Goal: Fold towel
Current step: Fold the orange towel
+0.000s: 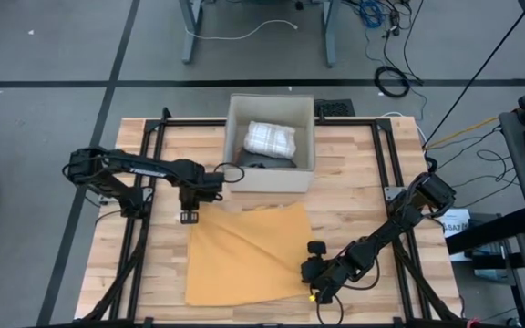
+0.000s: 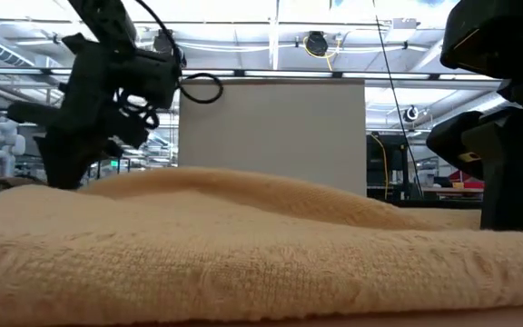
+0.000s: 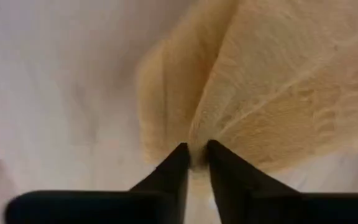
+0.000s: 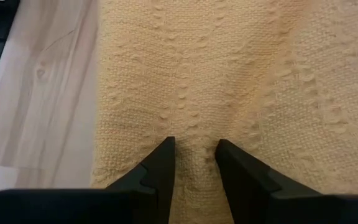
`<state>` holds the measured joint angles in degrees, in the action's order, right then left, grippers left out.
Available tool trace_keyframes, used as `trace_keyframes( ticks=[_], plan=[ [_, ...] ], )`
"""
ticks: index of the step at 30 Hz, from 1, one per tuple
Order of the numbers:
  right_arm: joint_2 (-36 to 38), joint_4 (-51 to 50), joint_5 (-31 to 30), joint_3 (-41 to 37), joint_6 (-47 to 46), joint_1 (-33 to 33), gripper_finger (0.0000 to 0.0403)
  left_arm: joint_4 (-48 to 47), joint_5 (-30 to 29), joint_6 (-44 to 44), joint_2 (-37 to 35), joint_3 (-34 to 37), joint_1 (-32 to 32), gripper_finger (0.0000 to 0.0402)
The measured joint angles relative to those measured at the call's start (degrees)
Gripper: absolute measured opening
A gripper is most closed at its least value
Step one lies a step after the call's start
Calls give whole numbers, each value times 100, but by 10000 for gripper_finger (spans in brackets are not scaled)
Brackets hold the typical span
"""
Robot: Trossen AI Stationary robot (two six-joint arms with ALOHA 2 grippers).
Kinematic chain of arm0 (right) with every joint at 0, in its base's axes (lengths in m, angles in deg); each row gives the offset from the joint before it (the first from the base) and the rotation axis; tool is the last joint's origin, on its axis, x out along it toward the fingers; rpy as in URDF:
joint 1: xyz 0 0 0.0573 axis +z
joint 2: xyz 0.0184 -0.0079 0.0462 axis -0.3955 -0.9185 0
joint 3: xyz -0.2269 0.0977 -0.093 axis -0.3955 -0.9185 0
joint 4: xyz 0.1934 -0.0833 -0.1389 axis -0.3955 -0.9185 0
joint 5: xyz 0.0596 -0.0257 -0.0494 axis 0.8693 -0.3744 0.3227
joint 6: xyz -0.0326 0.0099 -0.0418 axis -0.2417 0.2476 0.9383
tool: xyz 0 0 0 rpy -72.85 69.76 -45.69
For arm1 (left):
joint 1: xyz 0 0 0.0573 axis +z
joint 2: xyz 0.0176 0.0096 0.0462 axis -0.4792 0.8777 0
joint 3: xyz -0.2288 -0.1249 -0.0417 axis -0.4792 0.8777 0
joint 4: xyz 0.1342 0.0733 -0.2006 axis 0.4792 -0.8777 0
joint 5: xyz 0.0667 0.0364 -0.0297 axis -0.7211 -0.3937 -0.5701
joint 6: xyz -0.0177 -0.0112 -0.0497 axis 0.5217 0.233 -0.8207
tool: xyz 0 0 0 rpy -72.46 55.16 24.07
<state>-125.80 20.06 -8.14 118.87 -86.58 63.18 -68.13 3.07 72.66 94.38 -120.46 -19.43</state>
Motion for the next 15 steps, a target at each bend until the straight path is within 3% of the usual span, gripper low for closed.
trace_keyframes(
  ticks=[8, 15],
  plan=[
    [-2, -7, -1, -2, -3, -2, 111, -215, -654, -118, -64, -476, -156, 167],
    [-7, -7, -69, -7, -21, -2, 111, -584, -859, -500, -68, -978, -485, 200]
  ],
)
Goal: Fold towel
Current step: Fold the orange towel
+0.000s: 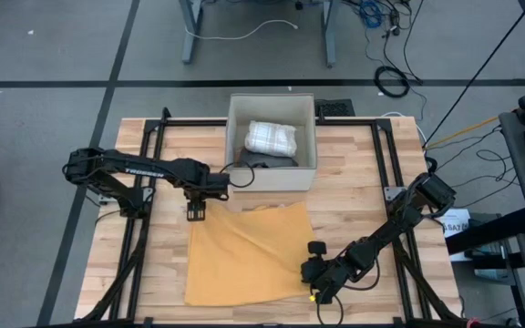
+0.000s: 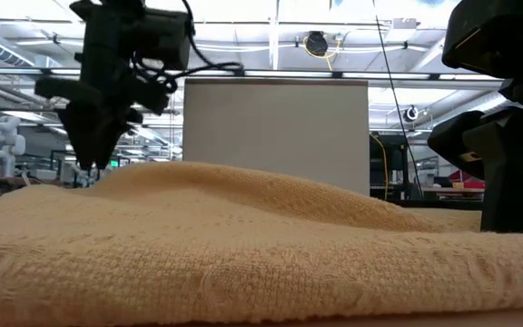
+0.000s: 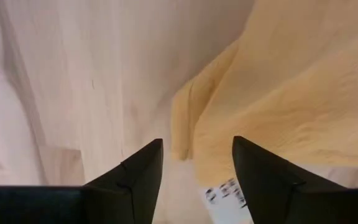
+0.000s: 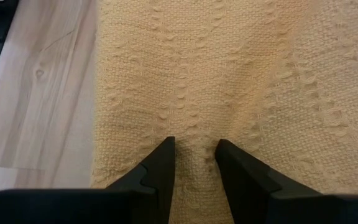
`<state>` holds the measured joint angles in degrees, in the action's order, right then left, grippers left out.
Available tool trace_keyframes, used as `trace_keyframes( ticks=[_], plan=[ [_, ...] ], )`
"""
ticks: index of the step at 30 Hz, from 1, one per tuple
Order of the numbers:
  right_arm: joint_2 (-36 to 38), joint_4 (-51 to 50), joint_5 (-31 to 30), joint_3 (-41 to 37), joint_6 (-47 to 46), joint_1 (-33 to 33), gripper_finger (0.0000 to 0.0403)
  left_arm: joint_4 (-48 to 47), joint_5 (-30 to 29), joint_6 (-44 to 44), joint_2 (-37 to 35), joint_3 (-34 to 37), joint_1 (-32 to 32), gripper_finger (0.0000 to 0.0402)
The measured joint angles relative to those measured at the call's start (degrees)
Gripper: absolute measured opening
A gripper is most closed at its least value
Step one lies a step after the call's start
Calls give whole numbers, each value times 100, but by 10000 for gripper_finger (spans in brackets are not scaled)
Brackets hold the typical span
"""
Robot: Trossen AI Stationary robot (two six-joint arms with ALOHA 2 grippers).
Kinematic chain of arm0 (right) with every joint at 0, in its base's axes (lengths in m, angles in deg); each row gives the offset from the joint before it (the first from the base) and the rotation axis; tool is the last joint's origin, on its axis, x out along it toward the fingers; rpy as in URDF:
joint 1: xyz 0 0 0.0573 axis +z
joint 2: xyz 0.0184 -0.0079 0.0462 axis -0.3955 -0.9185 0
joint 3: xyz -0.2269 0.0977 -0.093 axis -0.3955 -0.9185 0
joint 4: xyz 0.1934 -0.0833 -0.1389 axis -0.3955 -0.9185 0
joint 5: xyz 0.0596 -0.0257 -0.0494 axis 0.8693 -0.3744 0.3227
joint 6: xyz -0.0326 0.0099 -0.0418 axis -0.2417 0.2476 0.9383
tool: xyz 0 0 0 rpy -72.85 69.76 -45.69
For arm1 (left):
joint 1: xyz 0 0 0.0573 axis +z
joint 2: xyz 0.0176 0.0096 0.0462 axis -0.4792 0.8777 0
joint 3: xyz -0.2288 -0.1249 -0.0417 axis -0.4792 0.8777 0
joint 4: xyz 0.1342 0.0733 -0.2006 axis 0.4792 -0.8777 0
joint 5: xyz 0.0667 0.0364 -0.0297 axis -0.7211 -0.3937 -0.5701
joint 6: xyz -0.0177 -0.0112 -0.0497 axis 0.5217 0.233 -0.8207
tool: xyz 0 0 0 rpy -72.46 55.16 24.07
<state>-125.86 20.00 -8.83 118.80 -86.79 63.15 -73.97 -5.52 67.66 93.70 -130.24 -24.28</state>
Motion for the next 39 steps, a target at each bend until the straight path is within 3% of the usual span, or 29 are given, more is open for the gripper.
trace_keyframes(
  ticks=[2, 6, 12, 16, 24, 32, 39],
  plan=[
    [0, -1, -4, 0, -7, 0, 111, -2, 104, -270, 0, -117, -161, 201],
    [0, -4, -3, 0, -48, 0, 111, 167, 903, -984, -47, -211, -725, 201],
    [0, -7, -1, 0, 9, 0, 111, 662, 1264, -2054, -37, -211, -2200, 202],
    [0, -9, 2, 0, 164, 0, 111, 1100, 1150, -2966, -37, -211, -3185, 202],
    [-2, -9, -2, 0, 328, -4, 112, 2409, 140, -4044, 117, -209, -4864, 202],
    [-2, -7, -13, 0, 328, -4, 112, 2637, 240, -4394, 1059, -206, -5398, 202],
    [-2, 0, -20, 0, 298, -4, 112, 3116, 427, -4356, 1309, -204, -5488, 185]
  ],
)
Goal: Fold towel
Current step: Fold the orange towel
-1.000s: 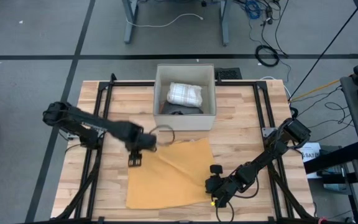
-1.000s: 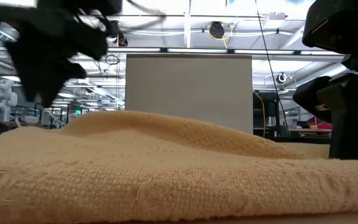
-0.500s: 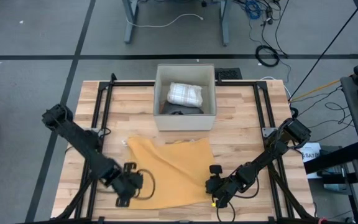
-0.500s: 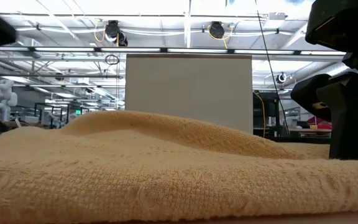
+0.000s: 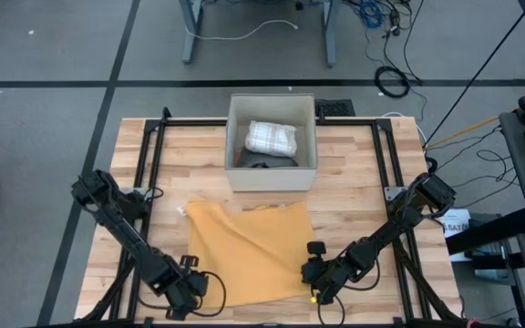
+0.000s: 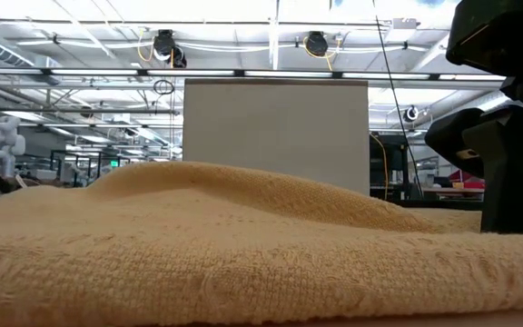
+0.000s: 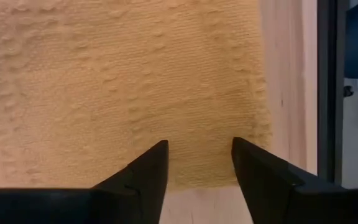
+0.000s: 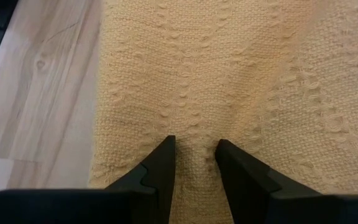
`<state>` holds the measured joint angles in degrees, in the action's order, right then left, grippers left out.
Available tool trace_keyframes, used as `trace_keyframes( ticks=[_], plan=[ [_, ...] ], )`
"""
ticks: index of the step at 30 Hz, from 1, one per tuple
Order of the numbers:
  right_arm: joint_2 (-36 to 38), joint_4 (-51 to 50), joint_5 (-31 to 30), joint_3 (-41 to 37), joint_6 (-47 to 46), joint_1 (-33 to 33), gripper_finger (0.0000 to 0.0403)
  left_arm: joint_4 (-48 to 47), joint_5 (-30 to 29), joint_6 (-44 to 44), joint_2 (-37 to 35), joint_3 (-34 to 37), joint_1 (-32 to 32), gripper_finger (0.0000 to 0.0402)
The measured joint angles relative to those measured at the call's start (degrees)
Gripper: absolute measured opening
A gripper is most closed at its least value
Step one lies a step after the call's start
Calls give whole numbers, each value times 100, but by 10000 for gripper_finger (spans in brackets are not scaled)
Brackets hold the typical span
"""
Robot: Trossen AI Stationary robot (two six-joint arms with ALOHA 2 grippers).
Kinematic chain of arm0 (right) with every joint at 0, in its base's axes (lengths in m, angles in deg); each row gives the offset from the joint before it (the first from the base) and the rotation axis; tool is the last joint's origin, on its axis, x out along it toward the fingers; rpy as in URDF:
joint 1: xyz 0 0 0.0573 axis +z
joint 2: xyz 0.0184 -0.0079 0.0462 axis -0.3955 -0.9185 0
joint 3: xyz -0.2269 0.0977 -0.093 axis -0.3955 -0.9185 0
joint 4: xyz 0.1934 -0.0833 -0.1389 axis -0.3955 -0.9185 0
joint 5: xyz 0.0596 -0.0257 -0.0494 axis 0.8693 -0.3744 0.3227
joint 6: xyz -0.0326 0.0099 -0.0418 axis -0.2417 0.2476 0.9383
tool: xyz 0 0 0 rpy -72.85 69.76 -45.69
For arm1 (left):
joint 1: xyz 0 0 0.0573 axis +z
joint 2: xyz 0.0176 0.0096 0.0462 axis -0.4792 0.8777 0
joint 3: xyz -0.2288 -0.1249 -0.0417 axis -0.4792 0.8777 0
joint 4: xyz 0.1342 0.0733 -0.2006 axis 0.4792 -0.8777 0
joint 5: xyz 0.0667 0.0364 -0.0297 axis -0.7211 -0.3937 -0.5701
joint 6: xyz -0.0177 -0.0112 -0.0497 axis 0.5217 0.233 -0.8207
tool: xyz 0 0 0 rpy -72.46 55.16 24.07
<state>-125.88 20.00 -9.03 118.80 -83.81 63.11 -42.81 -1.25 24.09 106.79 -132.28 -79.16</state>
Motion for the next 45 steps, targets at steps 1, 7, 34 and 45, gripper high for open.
trace_keyframes(
  ticks=[1, 7, 34, 45],
  plan=[
    [0, 0, 0, 0, -6, 0, 112, 5, -2, 0, 6, 0, -8, 177],
    [0, 42, -3, 0, -20, -4, 112, -7, -84, 26, 15, 0, -30, 108],
    [-2, 116, -10, -2, -121, -9, 112, 179, -36, -108, 147, -282, -202, 81],
    [-1, 116, -9, 0, -130, -11, 112, 246, -193, -304, 149, -173, -250, 128]
  ],
)
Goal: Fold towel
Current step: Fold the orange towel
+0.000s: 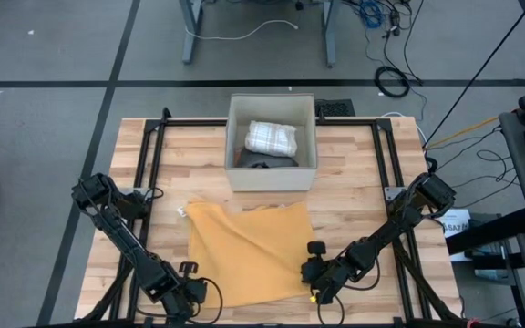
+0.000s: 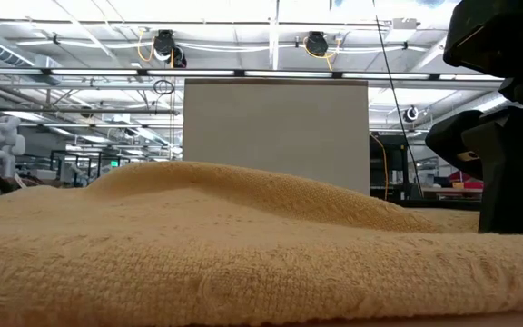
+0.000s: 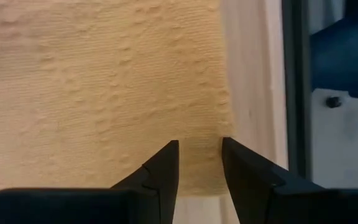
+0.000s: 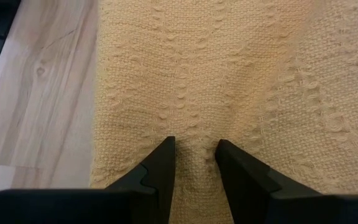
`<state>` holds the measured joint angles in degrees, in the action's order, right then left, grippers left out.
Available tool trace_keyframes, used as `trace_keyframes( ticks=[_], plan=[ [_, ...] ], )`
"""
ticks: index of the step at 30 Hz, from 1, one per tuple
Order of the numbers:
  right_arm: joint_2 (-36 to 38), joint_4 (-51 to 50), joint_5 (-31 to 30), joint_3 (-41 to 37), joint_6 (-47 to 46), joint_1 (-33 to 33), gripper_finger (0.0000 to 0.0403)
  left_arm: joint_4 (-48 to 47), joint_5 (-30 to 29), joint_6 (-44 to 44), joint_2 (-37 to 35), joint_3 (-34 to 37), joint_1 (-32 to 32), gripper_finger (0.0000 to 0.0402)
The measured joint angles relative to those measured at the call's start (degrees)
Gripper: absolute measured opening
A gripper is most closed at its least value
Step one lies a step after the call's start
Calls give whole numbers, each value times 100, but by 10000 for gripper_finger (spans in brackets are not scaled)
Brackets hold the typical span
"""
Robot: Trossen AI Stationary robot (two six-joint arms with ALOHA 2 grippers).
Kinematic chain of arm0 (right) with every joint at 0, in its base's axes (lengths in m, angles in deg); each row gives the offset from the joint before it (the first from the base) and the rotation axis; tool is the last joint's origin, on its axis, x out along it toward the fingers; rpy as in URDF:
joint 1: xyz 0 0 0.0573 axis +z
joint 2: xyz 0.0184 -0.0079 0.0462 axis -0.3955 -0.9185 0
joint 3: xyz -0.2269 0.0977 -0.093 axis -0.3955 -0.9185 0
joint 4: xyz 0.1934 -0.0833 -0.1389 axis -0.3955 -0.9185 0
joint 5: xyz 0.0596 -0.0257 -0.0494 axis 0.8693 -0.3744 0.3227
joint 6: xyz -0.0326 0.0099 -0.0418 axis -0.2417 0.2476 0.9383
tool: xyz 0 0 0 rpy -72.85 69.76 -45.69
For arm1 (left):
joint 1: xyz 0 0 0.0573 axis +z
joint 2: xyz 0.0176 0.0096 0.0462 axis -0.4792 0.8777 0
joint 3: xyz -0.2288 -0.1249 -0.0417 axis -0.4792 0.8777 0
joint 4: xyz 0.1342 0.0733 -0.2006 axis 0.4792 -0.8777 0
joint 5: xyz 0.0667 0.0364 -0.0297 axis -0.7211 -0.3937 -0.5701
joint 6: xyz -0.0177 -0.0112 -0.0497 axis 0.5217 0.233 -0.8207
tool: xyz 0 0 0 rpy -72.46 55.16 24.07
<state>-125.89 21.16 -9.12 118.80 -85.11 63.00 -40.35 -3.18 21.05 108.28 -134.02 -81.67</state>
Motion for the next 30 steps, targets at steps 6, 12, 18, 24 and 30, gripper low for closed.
trace_keyframes(
  ticks=[6, 12, 18, 24, 30],
  plan=[
    [-1, 2, 0, 0, -37, 2, 112, 496, 153, -138, 0, 183, -26, 129],
    [1, 2, 0, 0, -40, 2, 112, 495, 108, -151, 29, 380, -17, 129],
    [1, 3, 0, 0, -42, 1, 112, 559, 109, 5, 214, 390, -13, 101],
    [1, 4, 0, 0, -42, 0, 112, 683, 177, 151, 151, 398, -11, 28],
    [1, 4, -2, 0, -92, 0, 112, 551, 222, 166, 143, 280, -25, 7]
  ],
)
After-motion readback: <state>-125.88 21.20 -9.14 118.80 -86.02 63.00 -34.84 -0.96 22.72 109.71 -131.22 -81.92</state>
